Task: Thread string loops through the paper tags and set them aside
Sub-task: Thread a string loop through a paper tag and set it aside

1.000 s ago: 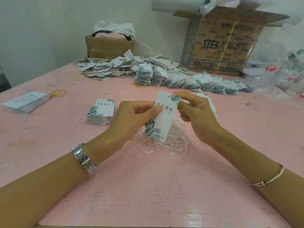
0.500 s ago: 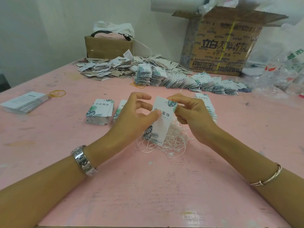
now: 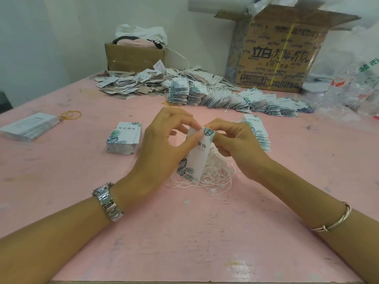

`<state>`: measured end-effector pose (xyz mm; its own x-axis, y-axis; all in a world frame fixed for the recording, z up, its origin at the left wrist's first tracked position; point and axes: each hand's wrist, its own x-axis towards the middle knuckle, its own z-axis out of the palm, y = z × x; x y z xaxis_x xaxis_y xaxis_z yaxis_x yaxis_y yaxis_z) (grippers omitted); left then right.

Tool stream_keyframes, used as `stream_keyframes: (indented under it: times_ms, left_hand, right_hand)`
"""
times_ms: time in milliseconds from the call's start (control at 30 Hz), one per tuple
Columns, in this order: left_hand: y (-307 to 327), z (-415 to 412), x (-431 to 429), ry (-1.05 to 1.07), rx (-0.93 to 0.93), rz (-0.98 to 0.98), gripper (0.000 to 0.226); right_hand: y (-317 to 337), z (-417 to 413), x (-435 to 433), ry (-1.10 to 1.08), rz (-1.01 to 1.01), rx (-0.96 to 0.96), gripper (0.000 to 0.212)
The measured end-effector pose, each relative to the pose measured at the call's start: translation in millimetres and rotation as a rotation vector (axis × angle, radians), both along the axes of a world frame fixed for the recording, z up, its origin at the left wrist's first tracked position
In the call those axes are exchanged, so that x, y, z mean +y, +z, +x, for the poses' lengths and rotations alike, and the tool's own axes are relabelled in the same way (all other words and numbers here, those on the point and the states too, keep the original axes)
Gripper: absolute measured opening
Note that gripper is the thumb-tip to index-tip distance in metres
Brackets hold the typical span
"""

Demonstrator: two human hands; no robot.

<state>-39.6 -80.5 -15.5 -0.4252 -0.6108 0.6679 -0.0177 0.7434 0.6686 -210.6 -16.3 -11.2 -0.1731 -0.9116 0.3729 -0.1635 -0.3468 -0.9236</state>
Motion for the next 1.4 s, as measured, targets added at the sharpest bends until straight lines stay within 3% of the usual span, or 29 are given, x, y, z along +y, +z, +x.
stream_keyframes:
  times_ms: [467, 600, 700, 800, 967, 1167, 1400]
  left_hand:
    - [1, 1, 0, 0.112, -0.026, -0.046, 0.011]
    - [4, 2, -1, 0.127, -0.068, -0.034, 0.016]
    - [5, 2, -3, 0.16, -0.095, -0.091, 0.013]
    - [7, 4, -3, 0.17, -0.084, -0.143, 0.019]
    - [12, 6, -3, 0.123, 0.162, -0.145, 0.009]
    - [12, 6, -5, -0.038, 0.289, 0.131, 0.01]
    - [13, 7, -7, -0.076, 0.375, 0.192, 0.01]
  right_hand:
    - [2, 5, 3, -0.034, -0.075, 0.206, 0.02]
    - [2, 3, 3, -0.052, -0.135, 0.405, 0.015]
    - [1, 2, 1, -0.054, -0.134, 0.449, 0.018]
    - [1, 0, 1, -0.053, -0.108, 0.378, 0.011]
    - [5, -12, 1, -0.042, -0.081, 0.111, 0.016]
    - [7, -28, -3, -0.079, -0.05, -0.073, 0.022]
    - [7, -35, -6, -0.106, -0.03, -0.095, 0.023]
